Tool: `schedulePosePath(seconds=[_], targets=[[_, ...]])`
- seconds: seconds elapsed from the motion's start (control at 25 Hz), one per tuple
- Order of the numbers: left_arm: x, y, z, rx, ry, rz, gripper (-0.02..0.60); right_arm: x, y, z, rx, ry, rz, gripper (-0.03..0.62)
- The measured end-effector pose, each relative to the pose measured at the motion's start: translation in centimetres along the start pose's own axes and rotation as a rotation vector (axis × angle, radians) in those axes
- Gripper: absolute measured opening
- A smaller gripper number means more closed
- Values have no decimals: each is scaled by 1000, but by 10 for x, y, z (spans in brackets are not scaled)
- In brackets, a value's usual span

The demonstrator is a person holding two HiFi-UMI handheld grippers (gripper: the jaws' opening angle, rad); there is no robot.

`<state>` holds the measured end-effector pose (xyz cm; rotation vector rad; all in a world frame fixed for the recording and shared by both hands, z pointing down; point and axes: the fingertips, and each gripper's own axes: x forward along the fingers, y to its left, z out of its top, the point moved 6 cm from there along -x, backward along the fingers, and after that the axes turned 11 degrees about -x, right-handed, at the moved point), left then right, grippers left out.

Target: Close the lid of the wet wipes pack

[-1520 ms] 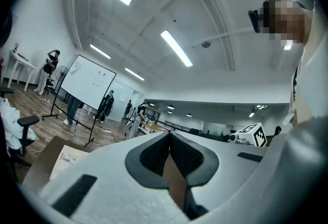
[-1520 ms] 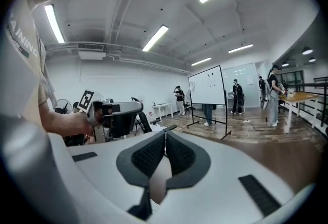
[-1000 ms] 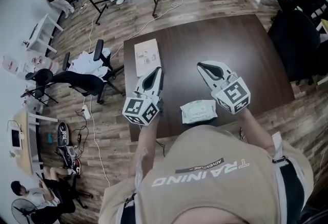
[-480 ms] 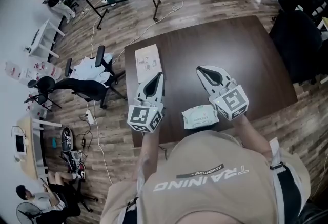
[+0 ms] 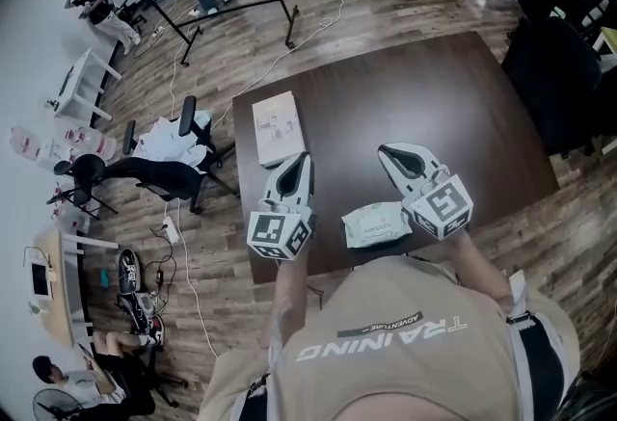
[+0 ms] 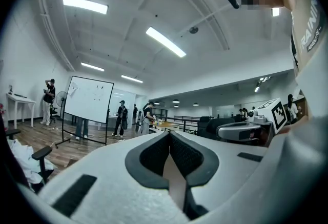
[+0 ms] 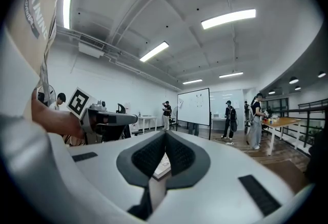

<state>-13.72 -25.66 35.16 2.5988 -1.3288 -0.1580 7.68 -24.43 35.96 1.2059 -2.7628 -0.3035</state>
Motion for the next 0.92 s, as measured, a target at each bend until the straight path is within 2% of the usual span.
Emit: schedulePosePath(seconds=[0.2,0.32,0.6,0.8,0.92], targets=[[-10,-6,2,22,-8,1,9,-7,5,-7,7,14,23,14],[-19,-8,-6,-12,-5,14,9,-8,5,-4,38,2,23,14],[-25,-26,-4,13,3,-30,9,-11,10,-4,49,-5,22,14],[-33,-27,-7,12,11,-22,9,-7,16,3,-50,-7,54,15],[-38,-29,-12,-4,9,-7,9,-9,16,7,-49,-23,57,14]])
